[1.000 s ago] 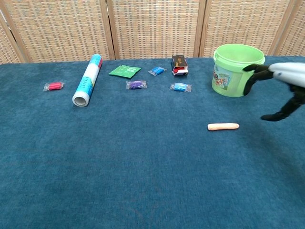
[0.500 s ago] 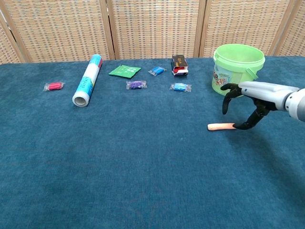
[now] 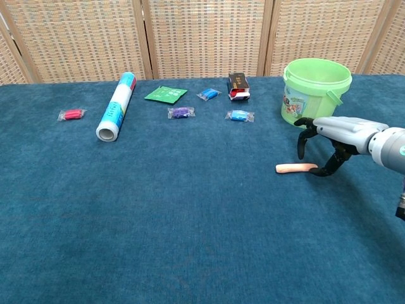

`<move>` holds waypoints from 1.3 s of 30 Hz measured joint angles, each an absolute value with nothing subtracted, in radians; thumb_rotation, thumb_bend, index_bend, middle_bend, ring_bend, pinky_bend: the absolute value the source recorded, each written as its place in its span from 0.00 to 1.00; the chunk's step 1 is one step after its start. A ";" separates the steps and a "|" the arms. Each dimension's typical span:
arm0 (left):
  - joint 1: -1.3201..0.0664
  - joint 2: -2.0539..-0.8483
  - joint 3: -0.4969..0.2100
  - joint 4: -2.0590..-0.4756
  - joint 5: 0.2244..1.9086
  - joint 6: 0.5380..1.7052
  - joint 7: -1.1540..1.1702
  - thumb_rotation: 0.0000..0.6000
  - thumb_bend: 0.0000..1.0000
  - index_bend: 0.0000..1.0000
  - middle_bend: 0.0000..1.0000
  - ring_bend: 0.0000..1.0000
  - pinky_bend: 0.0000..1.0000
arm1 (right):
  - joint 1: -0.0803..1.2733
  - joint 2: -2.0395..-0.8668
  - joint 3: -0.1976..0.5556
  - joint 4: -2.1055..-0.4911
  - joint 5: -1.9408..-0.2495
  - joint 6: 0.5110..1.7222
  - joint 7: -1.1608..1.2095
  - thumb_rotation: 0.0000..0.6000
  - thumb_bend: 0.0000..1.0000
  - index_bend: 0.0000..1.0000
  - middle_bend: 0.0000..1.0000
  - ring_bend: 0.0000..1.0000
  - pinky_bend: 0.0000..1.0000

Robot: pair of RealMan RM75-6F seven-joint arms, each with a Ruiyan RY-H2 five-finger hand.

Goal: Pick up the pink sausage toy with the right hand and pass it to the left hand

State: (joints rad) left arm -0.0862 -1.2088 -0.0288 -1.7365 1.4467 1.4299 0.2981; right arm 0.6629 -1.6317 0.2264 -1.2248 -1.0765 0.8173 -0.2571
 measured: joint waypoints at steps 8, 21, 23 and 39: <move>-0.090 -1.211 -0.029 -1.737 1.441 1.428 0.302 1.00 0.00 0.00 0.00 0.00 0.00 | 0.674 -1.652 0.222 -1.197 -1.061 0.810 -0.246 1.00 0.49 0.51 0.00 0.00 0.00; -0.094 -1.213 -0.027 -1.734 1.433 1.424 0.305 1.00 0.00 0.00 0.00 0.00 0.00 | 0.685 -1.685 0.210 -1.154 -1.062 0.808 -0.231 1.00 0.53 0.53 0.00 0.00 0.00; -0.094 -1.213 -0.026 -1.734 1.433 1.423 0.305 1.00 0.00 0.00 0.00 0.00 0.00 | 0.686 -1.688 0.209 -1.149 -1.060 0.807 -0.230 1.00 0.54 0.55 0.01 0.00 0.00; -0.111 -1.223 -0.026 -1.715 1.432 1.404 0.301 1.00 0.00 0.00 0.00 0.00 0.00 | 0.673 -1.660 0.229 -1.248 -1.085 0.836 -0.136 1.00 0.62 0.65 0.08 0.00 0.00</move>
